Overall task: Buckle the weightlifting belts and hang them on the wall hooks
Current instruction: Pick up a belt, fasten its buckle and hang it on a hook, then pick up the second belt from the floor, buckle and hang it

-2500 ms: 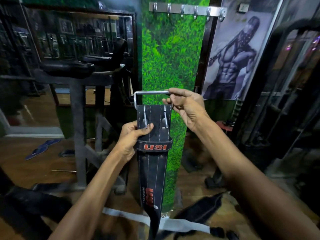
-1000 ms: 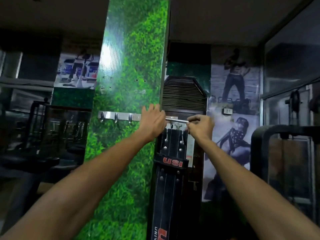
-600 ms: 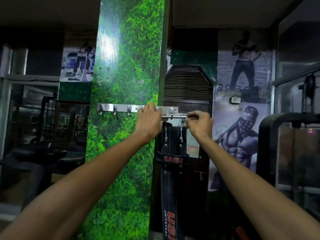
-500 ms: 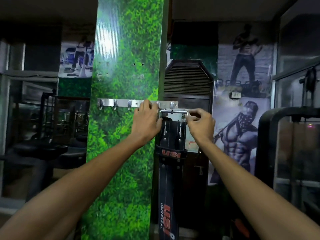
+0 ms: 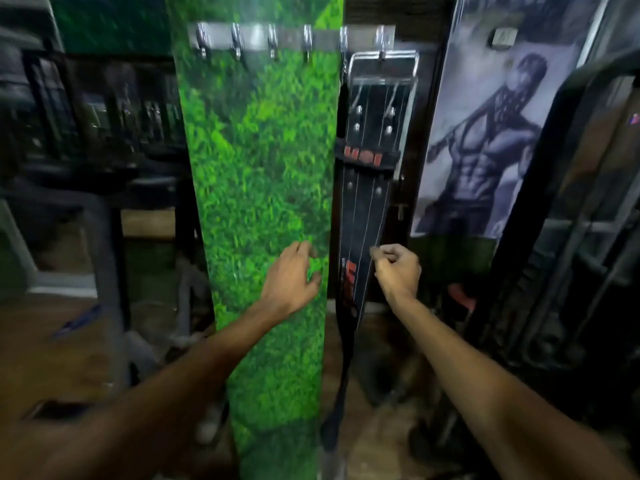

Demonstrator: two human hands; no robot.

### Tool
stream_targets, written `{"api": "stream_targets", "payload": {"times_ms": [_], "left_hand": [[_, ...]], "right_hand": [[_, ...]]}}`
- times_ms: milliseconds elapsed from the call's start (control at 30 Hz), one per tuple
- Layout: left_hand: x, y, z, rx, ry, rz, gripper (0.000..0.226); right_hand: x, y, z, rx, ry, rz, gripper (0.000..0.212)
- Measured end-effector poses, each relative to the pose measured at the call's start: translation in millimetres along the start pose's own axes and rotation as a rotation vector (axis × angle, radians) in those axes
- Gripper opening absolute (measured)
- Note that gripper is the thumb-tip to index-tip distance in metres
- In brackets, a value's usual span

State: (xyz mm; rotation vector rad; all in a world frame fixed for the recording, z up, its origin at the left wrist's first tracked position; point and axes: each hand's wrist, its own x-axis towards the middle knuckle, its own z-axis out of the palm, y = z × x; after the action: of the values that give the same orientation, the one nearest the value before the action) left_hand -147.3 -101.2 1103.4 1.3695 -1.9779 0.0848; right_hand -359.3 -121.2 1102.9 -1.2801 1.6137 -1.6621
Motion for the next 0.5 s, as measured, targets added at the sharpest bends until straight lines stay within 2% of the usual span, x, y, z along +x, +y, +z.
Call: {"api": "stream_targets", "payload": {"times_ms": [233,367,433,500], "left_hand": [[-109.2,-46.9,62.7,-0.216,-0.209,-0.116,0.034],[-193.5,-81.2,98.7,-0.299,-0.331,-0.264,0.034],[-244.2,-98.5,120.1,-0.335,-0.396,-0.354,0.034],[-294.1,-111.1,137.3,-0.343,-0.488,-0.434,0.032]], "right_hand": [[-85.2,127.3,31.4,-0.168,0.028,0.269,0.028],[-147.6,214.1,41.5,-0.414,-0.100,0.444,0.026],[-191.2,244.4,48.2,-0.528,-0.226,0.507,0.024],[-237.9,248.1,52.4,-0.583,-0.299,0.565,0.028]]}}
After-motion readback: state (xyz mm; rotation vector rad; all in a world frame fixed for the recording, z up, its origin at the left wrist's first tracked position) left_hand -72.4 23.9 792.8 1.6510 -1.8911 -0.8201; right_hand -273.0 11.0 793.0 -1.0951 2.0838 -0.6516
